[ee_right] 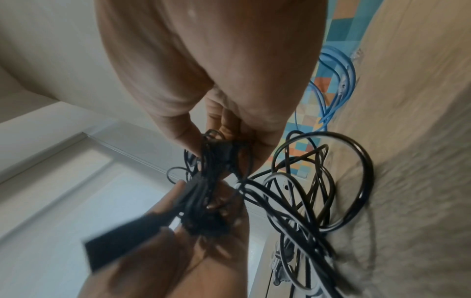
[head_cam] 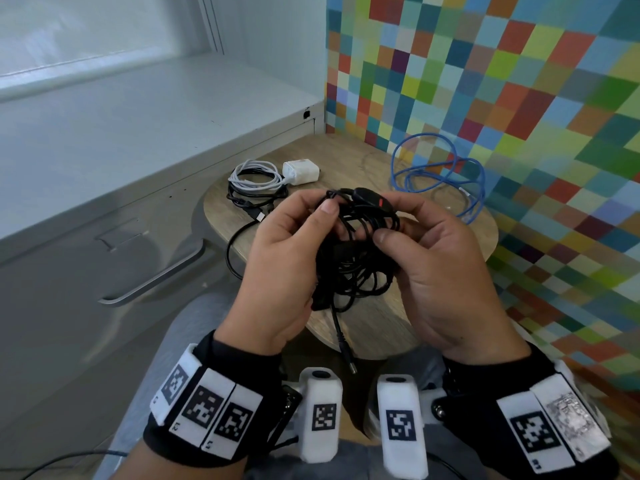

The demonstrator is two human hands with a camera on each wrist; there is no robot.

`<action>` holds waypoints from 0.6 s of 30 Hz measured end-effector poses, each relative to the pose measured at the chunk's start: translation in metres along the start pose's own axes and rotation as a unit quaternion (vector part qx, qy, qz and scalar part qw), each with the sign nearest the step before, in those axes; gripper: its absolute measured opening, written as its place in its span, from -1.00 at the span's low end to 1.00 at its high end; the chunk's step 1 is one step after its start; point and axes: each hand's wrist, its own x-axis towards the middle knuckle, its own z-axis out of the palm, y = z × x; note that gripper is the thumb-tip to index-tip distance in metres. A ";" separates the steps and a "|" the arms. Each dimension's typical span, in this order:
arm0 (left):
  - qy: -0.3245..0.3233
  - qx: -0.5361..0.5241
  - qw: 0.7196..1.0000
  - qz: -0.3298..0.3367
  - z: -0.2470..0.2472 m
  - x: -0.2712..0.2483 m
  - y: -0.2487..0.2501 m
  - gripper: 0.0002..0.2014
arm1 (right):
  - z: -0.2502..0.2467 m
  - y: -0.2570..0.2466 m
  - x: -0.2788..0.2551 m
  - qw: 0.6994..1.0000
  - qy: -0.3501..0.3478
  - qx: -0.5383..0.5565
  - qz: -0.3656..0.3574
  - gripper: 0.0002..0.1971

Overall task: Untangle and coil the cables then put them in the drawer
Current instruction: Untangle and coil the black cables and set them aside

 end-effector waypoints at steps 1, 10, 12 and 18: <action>-0.008 -0.016 1.000 -0.004 0.000 0.000 0.000 -0.85 | 0.001 0.000 0.000 1.000 -0.002 0.004 0.000 -0.64; -0.069 -0.030 0.996 -0.049 0.000 -0.003 0.007 -0.92 | 0.000 -0.005 -0.003 0.989 -0.087 0.097 0.072 -0.59; -0.080 -0.030 0.994 -0.061 0.000 -0.002 0.009 -0.91 | 0.000 -0.007 -0.003 0.984 -0.091 0.130 0.078 -0.58; -0.119 -0.013 0.992 -0.040 0.003 -0.007 0.014 -0.88 | -0.001 -0.013 -0.003 0.981 -0.103 0.147 0.075 -0.52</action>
